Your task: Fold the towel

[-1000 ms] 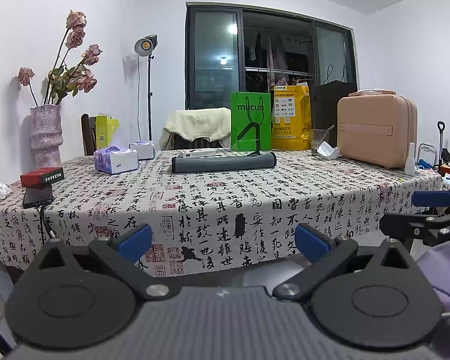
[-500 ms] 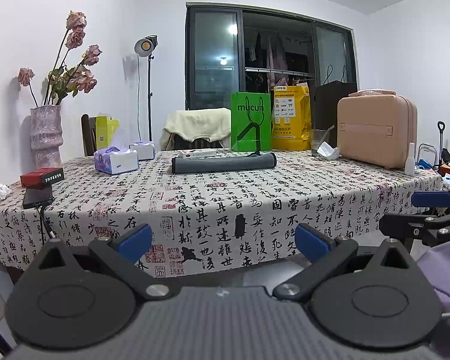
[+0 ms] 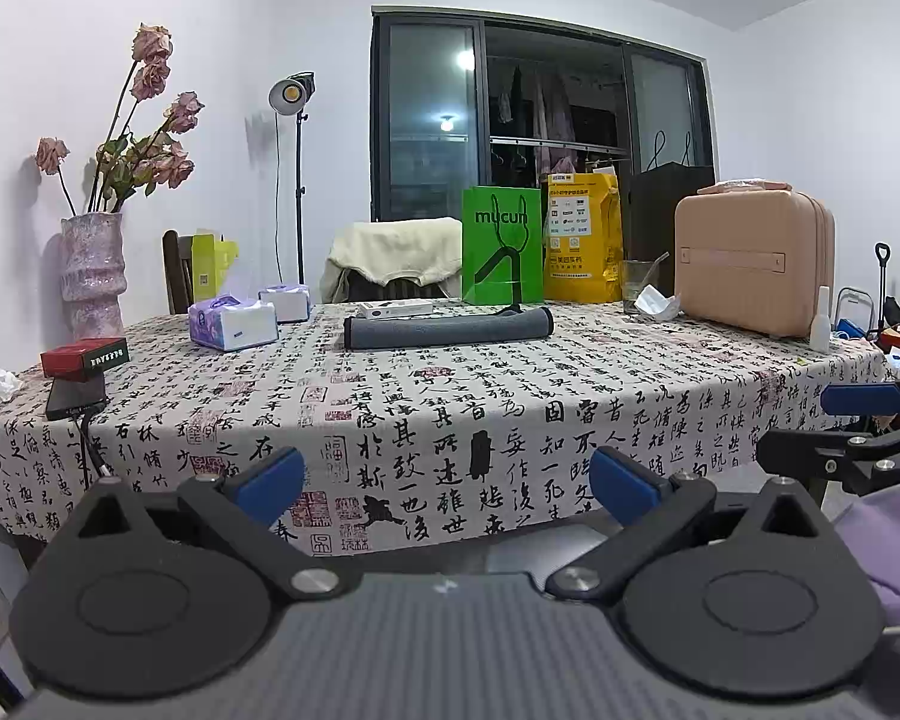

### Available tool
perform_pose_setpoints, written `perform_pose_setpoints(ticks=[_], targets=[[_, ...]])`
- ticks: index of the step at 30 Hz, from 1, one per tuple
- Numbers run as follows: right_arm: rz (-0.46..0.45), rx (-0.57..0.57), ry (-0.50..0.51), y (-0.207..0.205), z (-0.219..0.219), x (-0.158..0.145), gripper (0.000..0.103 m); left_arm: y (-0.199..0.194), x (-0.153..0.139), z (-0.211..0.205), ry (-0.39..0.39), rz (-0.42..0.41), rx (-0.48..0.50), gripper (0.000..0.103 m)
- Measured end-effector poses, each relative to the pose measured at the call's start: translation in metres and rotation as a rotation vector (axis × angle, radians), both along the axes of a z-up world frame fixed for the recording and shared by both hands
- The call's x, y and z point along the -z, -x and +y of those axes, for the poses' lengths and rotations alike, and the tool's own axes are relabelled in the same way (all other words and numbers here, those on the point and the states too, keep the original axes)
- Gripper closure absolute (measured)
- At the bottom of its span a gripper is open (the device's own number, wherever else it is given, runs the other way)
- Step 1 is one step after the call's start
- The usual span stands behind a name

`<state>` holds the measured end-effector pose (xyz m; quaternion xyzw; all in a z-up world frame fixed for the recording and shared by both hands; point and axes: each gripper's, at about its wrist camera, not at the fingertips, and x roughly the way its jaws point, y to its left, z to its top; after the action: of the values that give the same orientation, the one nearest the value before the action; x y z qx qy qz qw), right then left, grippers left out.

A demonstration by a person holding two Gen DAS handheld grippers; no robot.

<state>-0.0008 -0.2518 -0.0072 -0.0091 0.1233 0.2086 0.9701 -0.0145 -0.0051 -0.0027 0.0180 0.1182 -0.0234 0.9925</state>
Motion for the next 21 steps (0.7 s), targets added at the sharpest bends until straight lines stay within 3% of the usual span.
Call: perform_pose_setpoints(ticks=[21], targets=[[0.004,0.000,-0.001,-0.0007,-0.0004,0.0001,0.000,-0.0018,-0.0034,0.0017,0.003,0.006,0.000,0.000]])
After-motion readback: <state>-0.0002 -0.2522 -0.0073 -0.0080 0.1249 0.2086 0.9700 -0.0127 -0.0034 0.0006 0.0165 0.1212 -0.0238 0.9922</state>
